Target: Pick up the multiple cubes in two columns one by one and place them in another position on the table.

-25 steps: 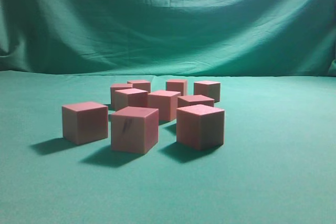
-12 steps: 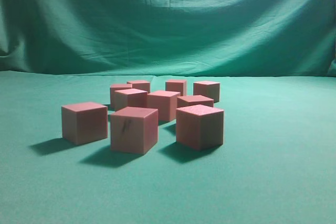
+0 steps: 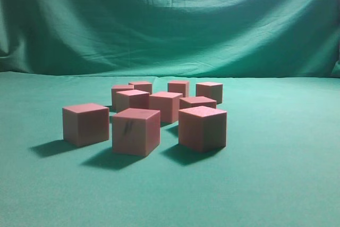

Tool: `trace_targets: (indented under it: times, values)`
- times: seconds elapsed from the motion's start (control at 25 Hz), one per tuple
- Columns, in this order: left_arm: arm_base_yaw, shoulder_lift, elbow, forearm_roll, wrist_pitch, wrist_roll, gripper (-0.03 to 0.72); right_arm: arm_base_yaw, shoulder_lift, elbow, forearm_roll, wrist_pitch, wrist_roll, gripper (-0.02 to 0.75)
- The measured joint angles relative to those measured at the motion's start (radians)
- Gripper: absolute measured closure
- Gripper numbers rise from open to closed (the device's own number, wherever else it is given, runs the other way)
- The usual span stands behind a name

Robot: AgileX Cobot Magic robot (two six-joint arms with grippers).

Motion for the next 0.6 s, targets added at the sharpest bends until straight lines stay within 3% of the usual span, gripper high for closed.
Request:
trace_targets:
  times: [0.32, 0.6]
  values:
    - [0.0, 0.0, 0.0, 0.0, 0.0, 0.0, 0.688, -0.285, -0.233, 0.498, 0.182, -0.27, -0.118, 0.738]
    - [0.0, 0.0, 0.0, 0.0, 0.0, 0.0, 0.688, -0.487, -0.473, 0.82, 0.214, -0.412, -0.244, 0.738]
